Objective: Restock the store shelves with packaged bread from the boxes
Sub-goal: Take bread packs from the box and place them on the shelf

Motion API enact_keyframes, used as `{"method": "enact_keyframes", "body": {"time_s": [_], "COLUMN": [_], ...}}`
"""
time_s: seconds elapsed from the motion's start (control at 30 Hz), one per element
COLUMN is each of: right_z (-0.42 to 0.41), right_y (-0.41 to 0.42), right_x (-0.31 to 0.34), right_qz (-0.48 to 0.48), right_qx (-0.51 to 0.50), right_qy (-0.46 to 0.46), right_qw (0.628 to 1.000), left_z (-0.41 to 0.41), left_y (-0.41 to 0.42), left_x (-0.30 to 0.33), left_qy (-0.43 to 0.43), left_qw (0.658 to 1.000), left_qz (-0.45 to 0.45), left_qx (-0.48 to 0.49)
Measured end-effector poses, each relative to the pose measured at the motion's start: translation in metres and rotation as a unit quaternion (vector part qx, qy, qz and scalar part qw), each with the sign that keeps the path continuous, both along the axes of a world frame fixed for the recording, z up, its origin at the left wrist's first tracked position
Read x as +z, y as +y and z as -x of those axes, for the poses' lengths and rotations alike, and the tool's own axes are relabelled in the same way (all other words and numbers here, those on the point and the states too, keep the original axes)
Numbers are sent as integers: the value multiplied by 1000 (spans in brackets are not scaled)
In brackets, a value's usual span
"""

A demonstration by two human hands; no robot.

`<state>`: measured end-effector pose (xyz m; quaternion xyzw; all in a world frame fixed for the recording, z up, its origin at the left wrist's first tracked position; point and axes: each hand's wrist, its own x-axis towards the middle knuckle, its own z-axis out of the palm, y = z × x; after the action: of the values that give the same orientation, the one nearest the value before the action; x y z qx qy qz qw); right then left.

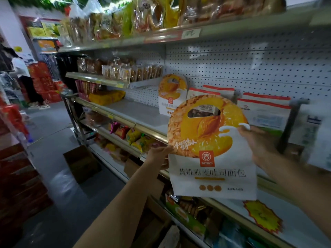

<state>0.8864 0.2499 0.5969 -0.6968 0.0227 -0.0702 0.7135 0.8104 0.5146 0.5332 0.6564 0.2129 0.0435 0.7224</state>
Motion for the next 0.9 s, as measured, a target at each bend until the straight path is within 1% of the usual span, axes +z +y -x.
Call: {"method": "enact_keyframes", "body": {"time_s": [0.27,0.37,0.43,0.5,0.6,0.73,0.83,0.9], "right_z": [-58,-64,-71,-77,-90,-106,-121,-134], "right_y": [121,176,203,220,236,251,259,263], "right_x": [-31,-22,-22,-23,-22,-9,-3,-4], "right_qz": [-8,-19,-5,24,94,198,244,274], "right_qx": [-27,-63,-87,-103,-120,-91,-61,-46], "right_qy": [81,81,84,90,94,57,51,39], "right_qw": [996,995,993,990,984,974,967,960], "left_z": [-64,-86,-100,-114,-133,-150,-163,-175], "left_y": [144,195,223,244,268,293,305,312], "left_x": [8,19,31,41,46,40,41,41], "left_qy": [11,12,8,6,2,11,2,-4], "left_qw": [997,994,992,990,989,985,985,988], "left_qz": [-62,-92,-112,-130,-126,-148,-150,-136], "left_qx": [-36,-51,-55,-62,-80,-90,-85,-79]}}
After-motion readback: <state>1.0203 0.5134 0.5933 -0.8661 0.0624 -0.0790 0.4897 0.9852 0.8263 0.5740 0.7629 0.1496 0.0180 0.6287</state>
